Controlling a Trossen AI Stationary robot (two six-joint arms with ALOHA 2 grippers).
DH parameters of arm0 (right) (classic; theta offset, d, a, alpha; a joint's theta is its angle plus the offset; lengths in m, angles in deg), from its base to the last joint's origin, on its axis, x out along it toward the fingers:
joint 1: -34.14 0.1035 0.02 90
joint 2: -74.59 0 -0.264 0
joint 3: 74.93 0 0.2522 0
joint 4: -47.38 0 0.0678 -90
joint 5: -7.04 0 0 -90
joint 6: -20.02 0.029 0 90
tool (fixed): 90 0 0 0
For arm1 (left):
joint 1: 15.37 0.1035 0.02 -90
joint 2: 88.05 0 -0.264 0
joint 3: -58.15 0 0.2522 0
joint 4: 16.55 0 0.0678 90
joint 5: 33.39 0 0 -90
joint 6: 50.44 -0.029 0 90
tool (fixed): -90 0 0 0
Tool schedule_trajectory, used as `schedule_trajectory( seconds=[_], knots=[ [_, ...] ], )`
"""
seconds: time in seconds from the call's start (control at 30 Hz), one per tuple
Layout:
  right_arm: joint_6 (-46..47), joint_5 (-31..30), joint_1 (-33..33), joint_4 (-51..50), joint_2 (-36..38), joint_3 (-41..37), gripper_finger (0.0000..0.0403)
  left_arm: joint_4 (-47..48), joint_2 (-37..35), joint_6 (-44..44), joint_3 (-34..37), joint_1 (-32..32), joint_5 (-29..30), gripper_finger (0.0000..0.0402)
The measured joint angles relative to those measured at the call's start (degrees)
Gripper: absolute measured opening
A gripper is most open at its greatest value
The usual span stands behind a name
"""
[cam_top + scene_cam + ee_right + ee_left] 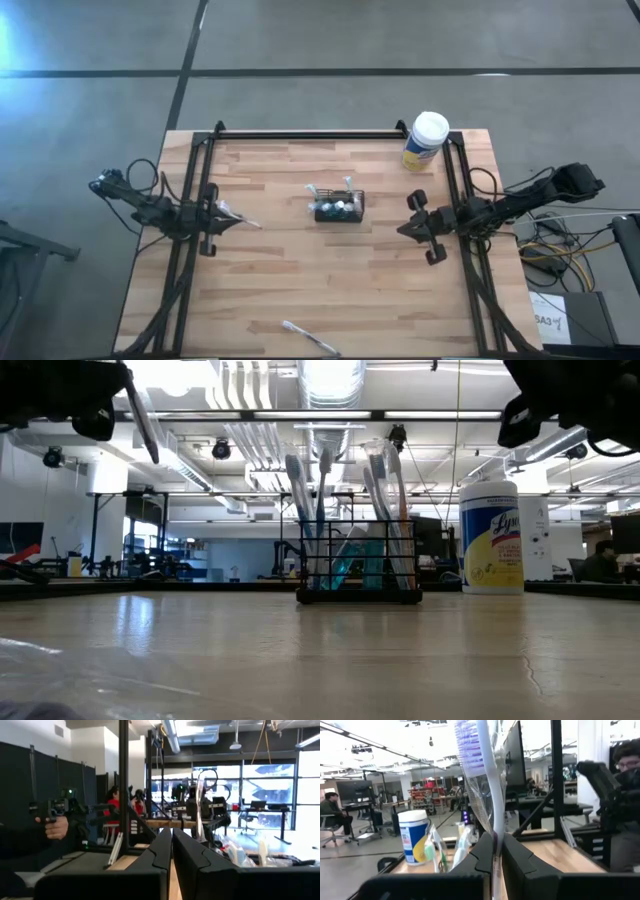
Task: Pick & Place toothbrushing station
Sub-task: Put the top violet toothbrush into the black wire organizer
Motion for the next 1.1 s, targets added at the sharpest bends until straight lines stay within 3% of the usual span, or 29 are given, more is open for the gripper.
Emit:
schedule_trajectory(
  seconds=[0.47, 0.67, 0.83, 1.1],
  knots=[
    [-3.8, -0.1, -0.3, -2.7, 0.5, 0.0, 0.0012, 7.4, -5.9, -0.8, 2.7, 1.3, 1.6, 0.0018],
    [-5.8, -0.2, -0.3, -2.7, 0.4, 0.0, 0.0012, -3.5, -4.8, -0.7, 2.0, 5.2, 1.5, 0.0018],
    [-8.6, -0.2, -0.3, -2.7, 0.4, 0.0, 0.0012, -4.8, -0.6, -3.9, -4.6, 12.0, 0.7, 0.0018],
    [-10.6, -3.7, -0.3, -2.5, 0.4, 0.3, 0.0012, -4.7, 16.2, -5.2, -16.9, 28.4, -12.8, 0.0018]
  ],
)
